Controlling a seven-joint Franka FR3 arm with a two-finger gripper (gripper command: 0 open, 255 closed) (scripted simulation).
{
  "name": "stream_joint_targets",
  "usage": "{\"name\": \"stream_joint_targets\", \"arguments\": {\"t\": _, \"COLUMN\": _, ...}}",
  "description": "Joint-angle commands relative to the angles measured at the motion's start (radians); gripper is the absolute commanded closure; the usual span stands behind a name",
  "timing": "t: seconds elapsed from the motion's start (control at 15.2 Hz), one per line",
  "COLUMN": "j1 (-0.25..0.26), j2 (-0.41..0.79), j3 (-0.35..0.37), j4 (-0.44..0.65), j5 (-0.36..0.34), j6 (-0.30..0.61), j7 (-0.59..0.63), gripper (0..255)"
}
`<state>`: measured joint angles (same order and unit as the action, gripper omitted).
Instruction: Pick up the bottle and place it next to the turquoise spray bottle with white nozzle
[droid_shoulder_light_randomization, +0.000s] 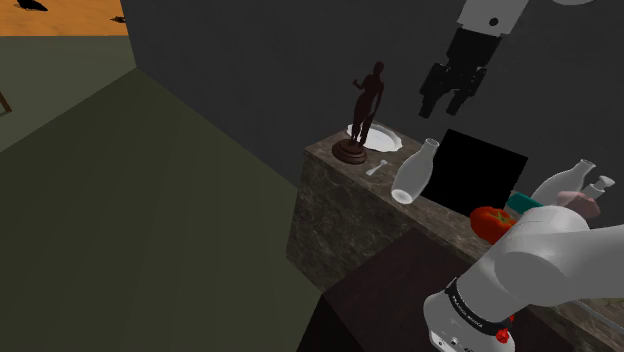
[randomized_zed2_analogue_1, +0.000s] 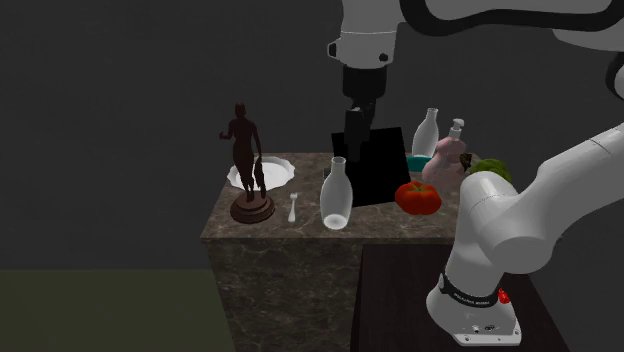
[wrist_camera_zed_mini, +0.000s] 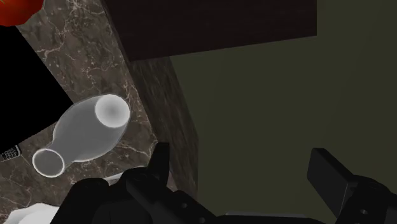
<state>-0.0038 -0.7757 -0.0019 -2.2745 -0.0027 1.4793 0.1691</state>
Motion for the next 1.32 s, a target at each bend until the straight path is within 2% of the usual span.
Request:
{"name": "stream_joint_targets", "arguments": {"t": 0.0, "j1": 0.000, "j2": 0.000, "j3": 0.000, "j4": 0.000, "j5": 0.000, "j6": 0.000, "j7": 0.000, "gripper": 0}}
{"name": "stream_joint_targets", "arguments": {"t": 0.66, "j1": -0.067, "j2": 0.016, "j3": -0.197, "j4": -0.175, "j5": -0.135, "j6": 0.241, "j7": -0.200, "gripper": 0}}
{"name": "stream_joint_targets", "arguments": {"t": 1.25, "j1": -0.113, "j2": 0.165, "j3": -0.397, "j4": -0.219, "j5": -0.220, "j6": 0.491, "j7": -0.382, "gripper": 0}}
